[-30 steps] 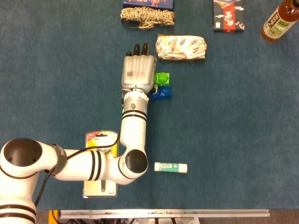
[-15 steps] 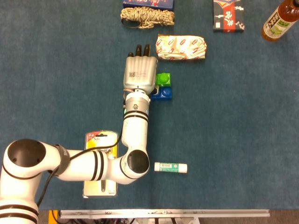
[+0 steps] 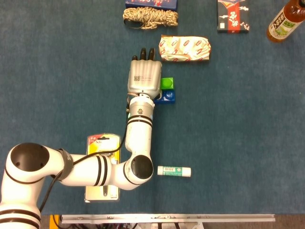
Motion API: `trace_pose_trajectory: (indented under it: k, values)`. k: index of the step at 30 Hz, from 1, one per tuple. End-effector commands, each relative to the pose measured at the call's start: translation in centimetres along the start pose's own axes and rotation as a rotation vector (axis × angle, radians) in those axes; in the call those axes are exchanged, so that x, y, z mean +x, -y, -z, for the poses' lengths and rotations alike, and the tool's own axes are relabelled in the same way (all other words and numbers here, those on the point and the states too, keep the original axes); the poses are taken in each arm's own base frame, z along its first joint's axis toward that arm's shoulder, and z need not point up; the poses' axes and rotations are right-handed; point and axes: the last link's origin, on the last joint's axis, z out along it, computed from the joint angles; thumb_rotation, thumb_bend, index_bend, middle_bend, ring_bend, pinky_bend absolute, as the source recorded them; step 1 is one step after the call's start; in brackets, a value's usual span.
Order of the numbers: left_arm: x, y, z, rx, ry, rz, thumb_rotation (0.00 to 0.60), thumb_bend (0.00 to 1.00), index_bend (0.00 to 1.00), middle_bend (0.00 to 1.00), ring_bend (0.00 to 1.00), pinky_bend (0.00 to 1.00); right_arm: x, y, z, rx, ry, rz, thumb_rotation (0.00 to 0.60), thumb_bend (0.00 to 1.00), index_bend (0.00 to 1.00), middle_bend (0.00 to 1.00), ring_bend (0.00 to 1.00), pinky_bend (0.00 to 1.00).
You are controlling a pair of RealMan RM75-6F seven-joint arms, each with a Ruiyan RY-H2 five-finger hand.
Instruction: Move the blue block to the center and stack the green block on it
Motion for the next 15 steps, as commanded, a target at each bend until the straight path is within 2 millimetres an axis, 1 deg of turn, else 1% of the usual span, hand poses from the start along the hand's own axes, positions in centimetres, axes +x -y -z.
trace_pose_trajectory:
  k: [1, 12, 15]
  values:
    - [-0.14, -0.09, 0.01, -0.002, 0.002, -0.008, 0.600, 0.30, 0.56, 0.12, 0.08, 0.21, 0.06, 0.01, -0.09, 0.000, 0.000, -0.002, 0.600, 0.23, 0.23, 0.17, 0.00, 0.10]
    - [-0.54, -0.47, 0.08, -0.010, 0.014, -0.024, 0.600, 0.29, 0.56, 0.12, 0.09, 0.21, -0.02, -0.02, -0.08, -0.001, 0.005, -0.002, 0.600, 0.23, 0.23, 0.17, 0.00, 0.10]
    - [-0.50, -0.44, 0.13, -0.014, 0.013, -0.017, 0.600, 0.30, 0.53, 0.13, 0.09, 0.21, 0.02, -0.05, -0.07, -0.002, 0.004, -0.003, 0.600, 0.23, 0.23, 0.17, 0.00, 0.10]
